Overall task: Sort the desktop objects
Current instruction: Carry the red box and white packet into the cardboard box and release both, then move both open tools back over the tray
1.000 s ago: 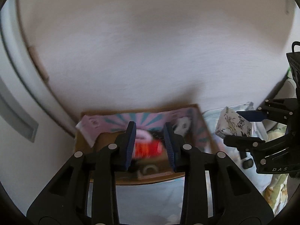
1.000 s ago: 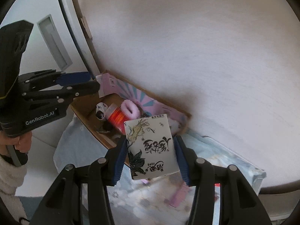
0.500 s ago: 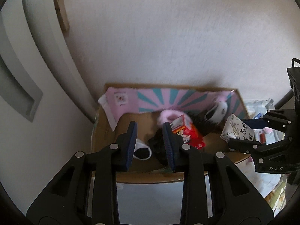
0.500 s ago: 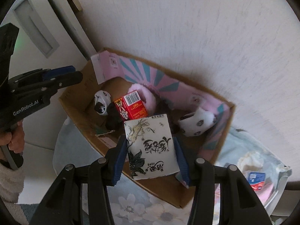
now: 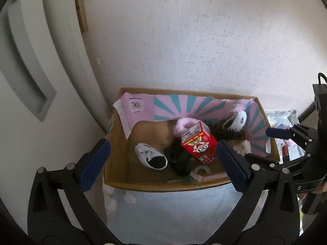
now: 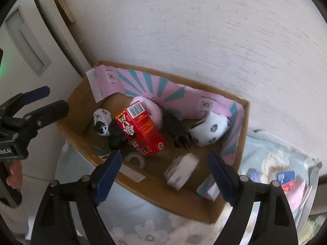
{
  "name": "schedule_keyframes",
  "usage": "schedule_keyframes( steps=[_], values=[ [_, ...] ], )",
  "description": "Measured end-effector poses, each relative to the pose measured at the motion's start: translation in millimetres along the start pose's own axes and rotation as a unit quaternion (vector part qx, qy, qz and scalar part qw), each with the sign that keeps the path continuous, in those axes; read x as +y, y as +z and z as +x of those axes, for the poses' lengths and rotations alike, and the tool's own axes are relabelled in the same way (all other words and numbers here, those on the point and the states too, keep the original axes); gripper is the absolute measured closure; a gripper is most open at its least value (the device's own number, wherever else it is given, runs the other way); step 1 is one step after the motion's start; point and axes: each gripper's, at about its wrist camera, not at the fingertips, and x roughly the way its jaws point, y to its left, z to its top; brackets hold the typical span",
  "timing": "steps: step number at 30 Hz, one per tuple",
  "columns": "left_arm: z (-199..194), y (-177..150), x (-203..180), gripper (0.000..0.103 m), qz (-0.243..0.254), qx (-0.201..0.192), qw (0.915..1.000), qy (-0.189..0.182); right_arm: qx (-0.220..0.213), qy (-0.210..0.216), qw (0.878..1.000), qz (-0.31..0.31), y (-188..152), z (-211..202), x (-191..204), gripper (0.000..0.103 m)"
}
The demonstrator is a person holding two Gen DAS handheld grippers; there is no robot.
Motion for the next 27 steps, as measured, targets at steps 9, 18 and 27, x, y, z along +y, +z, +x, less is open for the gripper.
schedule_keyframes(
  steps=[9, 18, 27],
  values=[
    [-21.2, 0.6, -25.6, 0.000, 0.016, -0.005, 0.9998, -0.012, -0.016, -0.023, 1.000, -0.001, -18.5, -29.5, -3.8, 0.020],
    [-43.5, -13.8, -100.4, 0.000, 0.065, -0.013, 0.9956, -0.067, -0.041, -0.045, 0.997, 0.038, -78.7, -86.7, -48.4, 0.020],
    [-55.1, -30.1, -190.9, 0.000, 0.098, -0.021, 0.9879, -0.118, -0.030, -0.078, 0.989, 0.124, -155.3, -119.7, -118.2, 0.020]
  ],
)
